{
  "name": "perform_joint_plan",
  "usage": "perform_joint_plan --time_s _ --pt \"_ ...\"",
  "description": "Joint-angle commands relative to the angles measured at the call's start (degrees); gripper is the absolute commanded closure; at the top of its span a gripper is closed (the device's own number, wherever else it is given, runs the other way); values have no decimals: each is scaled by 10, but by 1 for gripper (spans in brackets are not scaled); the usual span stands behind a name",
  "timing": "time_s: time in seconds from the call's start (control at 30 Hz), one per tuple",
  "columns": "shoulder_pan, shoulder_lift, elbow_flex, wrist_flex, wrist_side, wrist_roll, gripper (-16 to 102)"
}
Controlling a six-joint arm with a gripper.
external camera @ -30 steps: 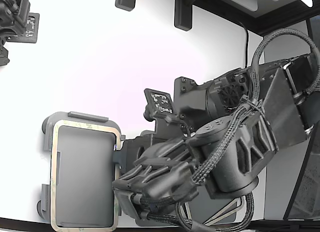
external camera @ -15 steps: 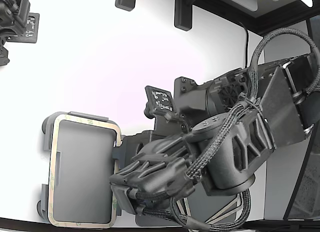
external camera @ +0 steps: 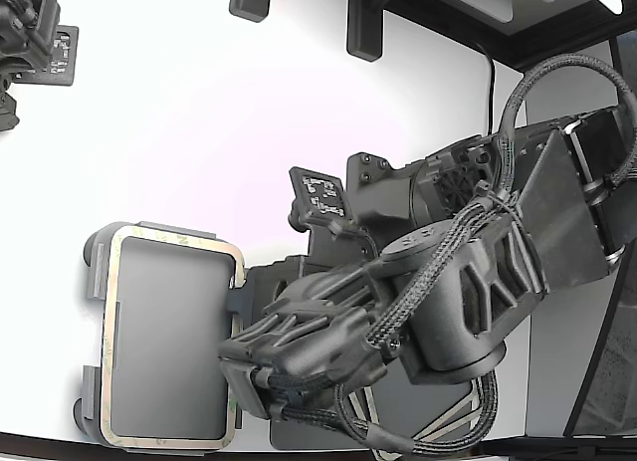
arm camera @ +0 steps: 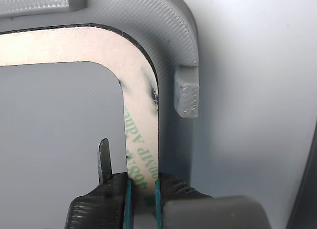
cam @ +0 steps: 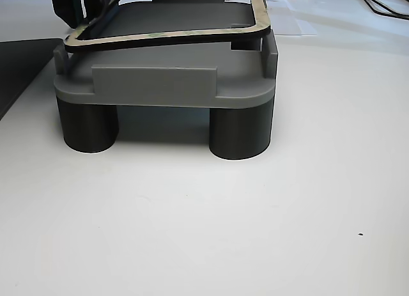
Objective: Move top rectangular frame to the holder.
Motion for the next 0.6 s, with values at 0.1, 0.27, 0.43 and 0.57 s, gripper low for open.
perform_joint_plan --time_s 0.1,0.27,0.43,0.57 --pt "-10 7 -11 4 -1 -1 97" --pt "-10 9 -7 4 -2 -2 97" --pt "-11 5 -7 0 -3 -2 97" --pt "-13 4 -6 -2 -3 -4 97"
